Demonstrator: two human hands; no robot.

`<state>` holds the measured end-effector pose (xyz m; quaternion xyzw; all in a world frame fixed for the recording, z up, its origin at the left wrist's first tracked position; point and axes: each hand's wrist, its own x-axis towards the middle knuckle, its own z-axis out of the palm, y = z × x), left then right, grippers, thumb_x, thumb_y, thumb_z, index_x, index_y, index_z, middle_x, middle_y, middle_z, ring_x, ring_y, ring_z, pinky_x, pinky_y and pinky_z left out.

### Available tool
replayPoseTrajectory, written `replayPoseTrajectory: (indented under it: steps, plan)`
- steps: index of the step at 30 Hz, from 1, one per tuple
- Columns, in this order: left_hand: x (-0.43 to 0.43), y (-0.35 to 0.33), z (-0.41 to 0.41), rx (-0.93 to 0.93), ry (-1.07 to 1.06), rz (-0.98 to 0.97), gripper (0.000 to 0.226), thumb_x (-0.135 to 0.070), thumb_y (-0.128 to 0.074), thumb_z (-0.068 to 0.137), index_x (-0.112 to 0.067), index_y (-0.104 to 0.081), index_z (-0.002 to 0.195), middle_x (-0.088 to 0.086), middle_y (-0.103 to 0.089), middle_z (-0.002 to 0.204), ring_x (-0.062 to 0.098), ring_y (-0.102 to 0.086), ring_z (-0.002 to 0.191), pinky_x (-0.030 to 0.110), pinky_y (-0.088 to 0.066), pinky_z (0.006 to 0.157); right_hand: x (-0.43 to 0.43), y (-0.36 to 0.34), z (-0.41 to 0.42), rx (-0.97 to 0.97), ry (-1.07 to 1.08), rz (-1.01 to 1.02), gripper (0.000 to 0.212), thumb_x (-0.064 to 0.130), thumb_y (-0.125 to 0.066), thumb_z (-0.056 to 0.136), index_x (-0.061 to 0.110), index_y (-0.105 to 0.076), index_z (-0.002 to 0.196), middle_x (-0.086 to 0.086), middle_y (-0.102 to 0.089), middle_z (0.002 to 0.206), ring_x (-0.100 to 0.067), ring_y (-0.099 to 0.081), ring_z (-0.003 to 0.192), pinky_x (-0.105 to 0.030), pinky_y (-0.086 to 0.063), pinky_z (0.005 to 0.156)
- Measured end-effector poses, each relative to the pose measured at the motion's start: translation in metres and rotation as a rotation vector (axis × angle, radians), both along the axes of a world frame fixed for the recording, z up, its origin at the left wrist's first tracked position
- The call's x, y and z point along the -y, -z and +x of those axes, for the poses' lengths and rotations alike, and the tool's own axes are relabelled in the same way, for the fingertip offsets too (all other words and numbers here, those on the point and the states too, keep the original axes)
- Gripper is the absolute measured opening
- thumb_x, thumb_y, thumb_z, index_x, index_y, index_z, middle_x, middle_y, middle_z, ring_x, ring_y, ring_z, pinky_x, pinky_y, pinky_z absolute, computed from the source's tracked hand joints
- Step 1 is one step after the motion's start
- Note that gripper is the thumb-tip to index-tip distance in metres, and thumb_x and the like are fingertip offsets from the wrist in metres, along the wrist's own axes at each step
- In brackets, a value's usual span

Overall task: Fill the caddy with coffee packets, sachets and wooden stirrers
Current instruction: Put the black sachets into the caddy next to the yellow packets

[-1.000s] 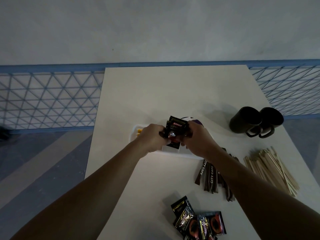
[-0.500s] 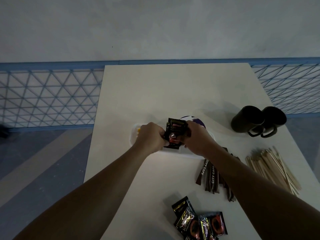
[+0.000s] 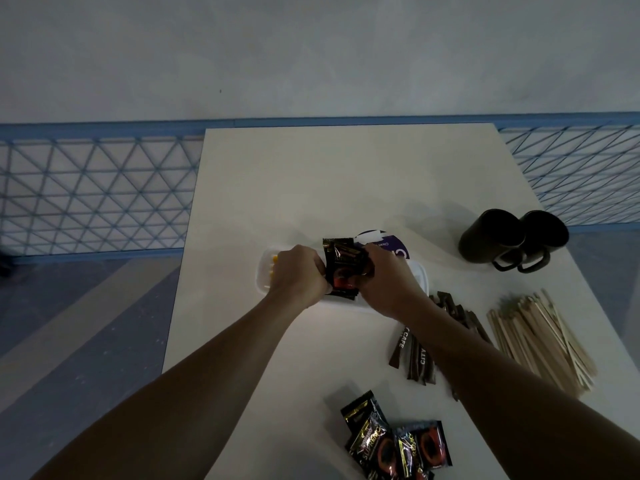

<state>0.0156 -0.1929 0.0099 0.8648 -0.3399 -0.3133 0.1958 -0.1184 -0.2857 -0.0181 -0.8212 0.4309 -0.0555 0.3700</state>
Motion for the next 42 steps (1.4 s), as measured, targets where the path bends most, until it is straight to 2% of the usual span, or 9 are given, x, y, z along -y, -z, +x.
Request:
replayPoseTrajectory:
  steps: [5, 12, 14, 18, 22, 25, 33, 38, 42]
  plan:
    - [0.002, 0.001, 0.000, 0.032, 0.028, 0.017, 0.014, -0.011, -0.072, 0.076, -0.019, -0.077, 0.086, 0.003, -0.075, 0.079, 0.018, -0.070, 0.072, 0.016, -0.045, 0.046, -0.004, 0.001, 0.001, 0.028, -0.005, 0.003, 0.054, 0.024, -0.082, 0.079, 0.017, -0.059, 0.127, -0.001, -0.072, 0.105, -0.021, -0.066, 0.091, -0.023, -0.041, 0.070]
    - [0.004, 0.004, 0.000, -0.027, 0.043, -0.044, 0.019, -0.018, -0.081, 0.071, -0.013, -0.073, 0.088, 0.008, -0.074, 0.081, 0.024, -0.071, 0.077, 0.037, -0.060, 0.071, -0.005, 0.001, 0.002, 0.064, 0.027, -0.069, 0.072, 0.021, -0.084, 0.073, 0.018, -0.051, 0.137, -0.006, -0.057, 0.124, -0.026, -0.063, 0.097, -0.026, -0.042, 0.081]
    - [0.004, 0.005, -0.001, -0.031, 0.048, -0.046, 0.021, -0.018, -0.081, 0.072, -0.011, -0.073, 0.090, 0.009, -0.074, 0.084, 0.026, -0.070, 0.081, 0.039, -0.059, 0.073, -0.005, -0.001, 0.001, 0.084, 0.027, -0.094, 0.063, 0.017, -0.084, 0.072, 0.018, -0.056, 0.129, -0.005, -0.061, 0.118, -0.023, -0.062, 0.092, -0.026, -0.043, 0.077]
    - [0.005, 0.006, -0.001, -0.013, 0.041, -0.031, 0.020, -0.018, -0.081, 0.073, -0.009, -0.074, 0.089, 0.010, -0.074, 0.085, 0.025, -0.069, 0.080, 0.036, -0.059, 0.072, -0.006, -0.001, 0.001, 0.088, -0.013, -0.096, 0.050, 0.012, -0.083, 0.073, 0.013, -0.059, 0.118, 0.000, -0.068, 0.102, -0.015, -0.058, 0.083, -0.013, -0.039, 0.064]
    - [0.008, 0.007, 0.000, 0.007, 0.034, 0.007, 0.013, -0.017, -0.079, 0.076, -0.009, -0.075, 0.086, 0.008, -0.074, 0.084, 0.023, -0.068, 0.078, 0.030, -0.057, 0.068, -0.008, 0.004, 0.005, 0.074, -0.057, -0.158, 0.050, 0.013, -0.082, 0.073, 0.010, -0.059, 0.117, -0.005, -0.068, 0.102, -0.022, -0.060, 0.090, -0.027, -0.042, 0.070]
    - [0.010, 0.012, 0.001, -0.003, 0.022, 0.024, 0.017, -0.017, -0.081, 0.075, -0.009, -0.076, 0.090, 0.010, -0.074, 0.088, 0.024, -0.068, 0.083, 0.033, -0.058, 0.074, -0.008, 0.010, 0.007, 0.056, -0.070, -0.210, 0.050, 0.020, -0.084, 0.072, 0.012, -0.057, 0.114, -0.006, -0.066, 0.102, -0.023, -0.059, 0.090, -0.035, -0.050, 0.072]
    - [0.014, 0.020, 0.003, 0.001, 0.024, 0.053, 0.026, -0.015, -0.085, 0.070, -0.012, -0.077, 0.094, 0.010, -0.073, 0.091, 0.026, -0.068, 0.084, 0.033, -0.057, 0.077, -0.011, 0.014, 0.012, 0.018, -0.063, -0.233, 0.053, 0.025, -0.084, 0.074, 0.007, -0.060, 0.117, -0.012, -0.062, 0.110, -0.029, -0.058, 0.096, -0.036, -0.049, 0.078]
    - [0.013, 0.018, 0.000, 0.046, 0.036, 0.069, 0.011, -0.016, -0.080, 0.070, -0.019, -0.071, 0.075, 0.003, -0.067, 0.076, 0.025, -0.067, 0.081, 0.030, -0.051, 0.064, -0.013, 0.013, 0.013, 0.020, -0.047, -0.232, 0.054, 0.024, -0.085, 0.073, 0.007, -0.061, 0.118, -0.012, -0.056, 0.109, -0.029, -0.058, 0.093, -0.033, -0.048, 0.075]
    - [0.011, 0.016, -0.004, 0.057, 0.073, 0.064, 0.024, -0.015, -0.083, 0.069, -0.021, -0.071, 0.089, 0.004, -0.071, 0.088, 0.024, -0.067, 0.087, 0.031, -0.048, 0.063, -0.012, 0.008, 0.010, 0.056, -0.019, -0.208, 0.054, 0.024, -0.082, 0.076, 0.010, -0.057, 0.122, -0.011, -0.058, 0.111, -0.027, -0.057, 0.095, -0.033, -0.046, 0.075]
